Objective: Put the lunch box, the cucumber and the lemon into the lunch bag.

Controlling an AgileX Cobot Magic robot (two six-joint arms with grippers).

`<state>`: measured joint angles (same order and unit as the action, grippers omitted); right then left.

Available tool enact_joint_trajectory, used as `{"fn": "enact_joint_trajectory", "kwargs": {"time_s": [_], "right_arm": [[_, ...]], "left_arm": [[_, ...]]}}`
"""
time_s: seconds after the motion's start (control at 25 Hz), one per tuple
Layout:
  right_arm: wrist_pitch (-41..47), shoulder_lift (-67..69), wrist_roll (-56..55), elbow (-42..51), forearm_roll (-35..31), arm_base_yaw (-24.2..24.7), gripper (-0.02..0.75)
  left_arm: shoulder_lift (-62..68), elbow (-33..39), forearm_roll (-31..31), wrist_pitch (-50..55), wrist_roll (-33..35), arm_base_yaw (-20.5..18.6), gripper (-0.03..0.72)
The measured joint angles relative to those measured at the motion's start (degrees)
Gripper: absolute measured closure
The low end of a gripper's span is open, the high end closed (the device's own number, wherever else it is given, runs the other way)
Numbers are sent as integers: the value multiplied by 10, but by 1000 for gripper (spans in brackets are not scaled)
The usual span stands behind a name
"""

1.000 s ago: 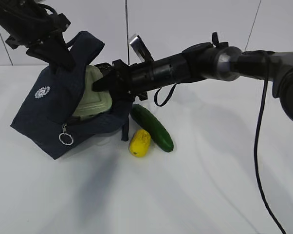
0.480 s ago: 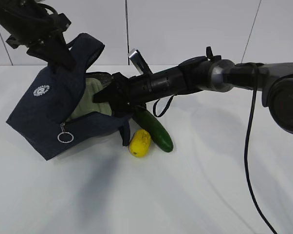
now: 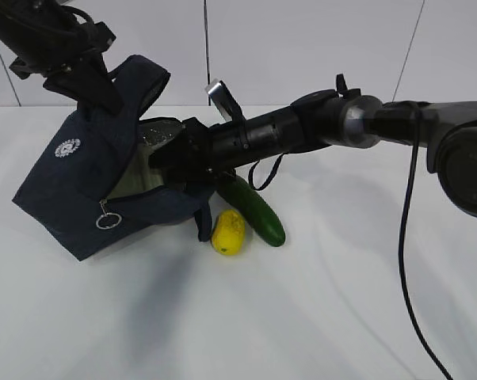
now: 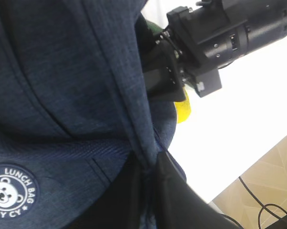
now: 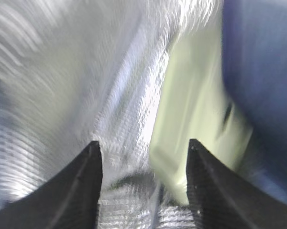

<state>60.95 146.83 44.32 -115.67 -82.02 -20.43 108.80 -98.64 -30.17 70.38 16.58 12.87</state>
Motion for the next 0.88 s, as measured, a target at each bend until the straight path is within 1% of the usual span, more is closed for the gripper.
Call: {"fn": "enact_joint_trajectory", "kwargs": {"time_s": [0.2, 0.32, 0.4, 0.48, 0.64, 0.88], "right_arm": [[60, 0, -15, -52, 11, 24, 315], [69, 0, -51, -104, 41, 57, 315], [71, -1, -80, -139, 87, 74, 315], [73, -7, -107, -166, 170, 87, 315], [87, -35, -137, -198, 339, 87, 315], [91, -59, -153, -201, 478, 75, 314]], "left_arm": [[0, 0, 0, -1, 0, 0, 673], [0, 0, 0, -1, 0, 0, 673], [0, 0, 0, -1, 0, 0, 673], [0, 0, 0, -1, 0, 0, 673], [0, 0, 0, -2, 0, 0, 673], [0, 0, 6, -2, -1, 0, 673]]}}
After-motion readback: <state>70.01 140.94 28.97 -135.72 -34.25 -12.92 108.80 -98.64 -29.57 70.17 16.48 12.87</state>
